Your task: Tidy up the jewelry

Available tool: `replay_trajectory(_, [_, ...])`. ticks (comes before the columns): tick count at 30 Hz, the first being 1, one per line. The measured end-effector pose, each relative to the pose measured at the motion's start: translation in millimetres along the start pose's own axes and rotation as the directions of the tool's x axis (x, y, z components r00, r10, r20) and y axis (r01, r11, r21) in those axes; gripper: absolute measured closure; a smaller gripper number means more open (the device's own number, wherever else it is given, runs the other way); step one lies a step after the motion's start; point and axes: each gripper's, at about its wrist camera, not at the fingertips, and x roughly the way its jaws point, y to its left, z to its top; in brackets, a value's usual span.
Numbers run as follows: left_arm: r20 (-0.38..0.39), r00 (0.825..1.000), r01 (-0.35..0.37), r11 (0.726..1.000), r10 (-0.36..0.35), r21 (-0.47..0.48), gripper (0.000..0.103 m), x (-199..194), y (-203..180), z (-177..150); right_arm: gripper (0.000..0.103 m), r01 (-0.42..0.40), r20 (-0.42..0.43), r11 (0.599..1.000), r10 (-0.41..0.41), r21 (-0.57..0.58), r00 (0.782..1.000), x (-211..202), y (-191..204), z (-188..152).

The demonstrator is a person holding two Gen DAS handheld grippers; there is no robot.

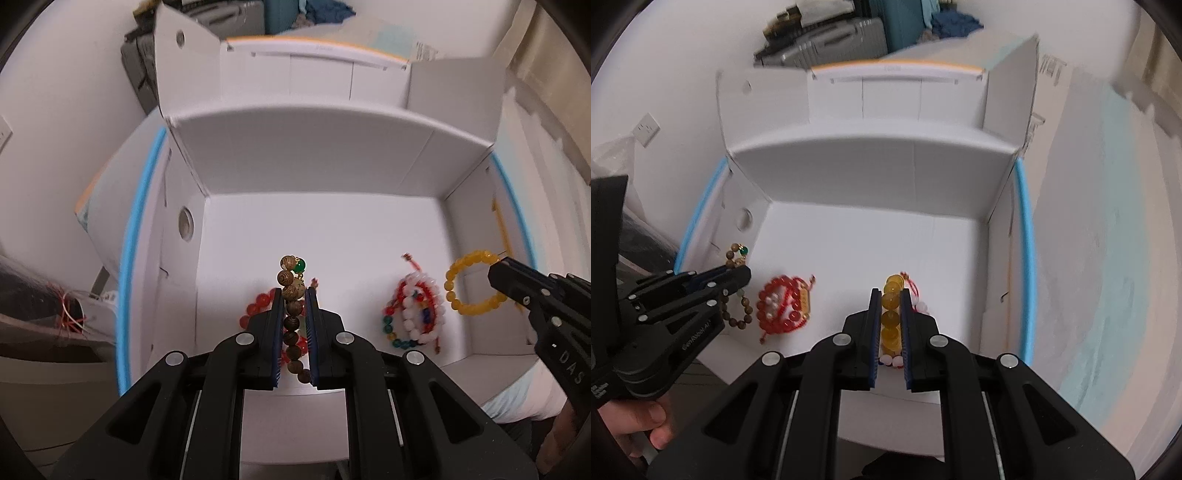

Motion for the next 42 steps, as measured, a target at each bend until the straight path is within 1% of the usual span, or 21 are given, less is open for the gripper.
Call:
replay_trajectory(3, [-0.033, 0.999, -0.005, 1.0, 0.005, 0.007, 0.093, 13.3, 1.5, 0.1, 0.094, 0.007, -0.046, 1.0, -0.007, 0.003, 0.999, 15.4, -2.9, -4.2])
replay_trajectory(8, [-0.075, 0.997, -0.025, 1.0, 0.026, 0.016, 0.093, 28.9, 2.5, 1.5, 0.094, 0.015, -0.086, 1.0, -0.014, 0.007, 0.996, 31.0, -5.8, -7.4])
replay_trajectory(15, [-0.102, 0.993, -0.051, 0.999, 0.052, 0.013, 0.092, 41.8, 3.9, 0.9, 0.093, 0.006, -0.102, 1.0, -0.006, 0.0, 0.995, 41.3, -4.7, -10.0])
replay_trajectory(16, [-0.102, 0.993, -0.056, 0.998, 0.056, 0.012, 0.089, 42.4, 3.9, 0.6, 0.092, 0.007, -0.103, 1.0, -0.007, 0.0, 0.995, 42.1, -4.3, -10.2])
replay_trajectory(19, [-0.092, 0.994, -0.066, 0.998, 0.066, 0.009, 0.089, 42.6, 1.3, 0.4, 0.091, -0.006, -0.1, 1.0, 0.005, -0.007, 0.995, 42.3, -2.3, -11.2])
replay_trajectory(21, [-0.087, 0.994, -0.067, 0.998, 0.068, 0.009, 0.089, 41.4, 0.6, 0.0, 0.085, -0.008, -0.094, 1.0, 0.007, -0.003, 0.996, 41.3, -2.1, -12.0])
replay_trajectory(23, [-0.077, 0.995, -0.063, 0.998, 0.063, 0.007, 0.089, 37.9, 2.8, -0.1, 0.063, -0.007, -0.064, 1.0, 0.007, -0.002, 0.998, 34.0, -1.8, -12.5])
replay_trajectory(24, [-0.069, 0.996, -0.06, 0.998, 0.06, 0.002, 0.089, 35.1, 3.4, -0.3, 0.059, -0.005, -0.051, 1.0, 0.005, -0.003, 0.999, 30.5, -1.6, -12.4])
replay_trajectory(26, [-0.049, 0.997, -0.056, 0.998, 0.055, -0.004, 0.081, 28.2, 4.6, 0.2, 0.047, -0.007, -0.011, 1.0, 0.007, -0.012, 1.0, 19.3, -0.3, -12.2])
replay_trajectory(27, [-0.035, 0.998, -0.057, 0.998, 0.056, -0.004, 0.07, 23.8, 4.6, 0.5, 0.043, -0.01, 0.002, 1.0, 0.01, -0.014, 1.0, 14.9, -0.1, -11.4])
replay_trajectory(28, [-0.014, 0.998, -0.056, 0.998, 0.056, -0.004, 0.061, 17.4, 4.0, 0.0, 0.035, -0.016, 0.024, 1.0, 0.016, -0.015, 1.0, 8.8, 0.0, -11.1])
replay_trajectory(29, [0.0, 0.999, -0.053, 0.999, 0.053, -0.002, 0.059, 12.9, 5.1, -0.6, 0.03, -0.017, 0.041, 1.0, 0.017, -0.014, 0.999, 4.4, 0.0, -10.5])
replay_trajectory(30, [0.018, 0.998, -0.055, 0.999, 0.055, 0.001, 0.057, 7.0, 4.8, -1.5, 0.029, -0.01, 0.067, 1.0, 0.011, -0.01, 0.998, -2.9, -0.5, -10.6])
replay_trajectory(32, [0.048, 0.997, -0.059, 0.998, 0.059, -0.001, 0.05, -4.0, 5.5, -4.6, 0.024, -0.012, 0.093, 1.0, 0.012, 0.001, 0.996, -11.9, -0.8, -11.4])
replay_trajectory(34, [0.071, 0.995, -0.065, 0.998, 0.065, -0.006, 0.033, -13.5, 6.8, -7.7, 0.023, -0.022, 0.117, 1.0, 0.019, 0.02, 0.993, -24.2, -3.0, -13.0])
replay_trajectory(36, [0.105, 0.993, -0.056, 0.998, 0.057, -0.011, 0.029, -26.6, 8.6, -8.7, 0.021, -0.037, 0.148, 0.998, 0.029, 0.048, 0.989, -37.7, -5.5, -17.6])
replay_trajectory(38, [0.136, 0.989, -0.06, 0.998, 0.062, -0.017, 0.022, -39.1, 9.4, -14.3, 0.012, -0.034, 0.188, 0.997, 0.021, 0.066, 0.982, -51.7, -6.7, -23.5])
replay_trajectory(42, [0.191, 0.98, -0.048, 0.999, 0.052, -0.022, 0.01, -61.3, 10.8, -25.0, 0.008, -0.008, 0.249, 0.997, -0.011, 0.078, 0.968, -78.1, -3.5, -40.1])
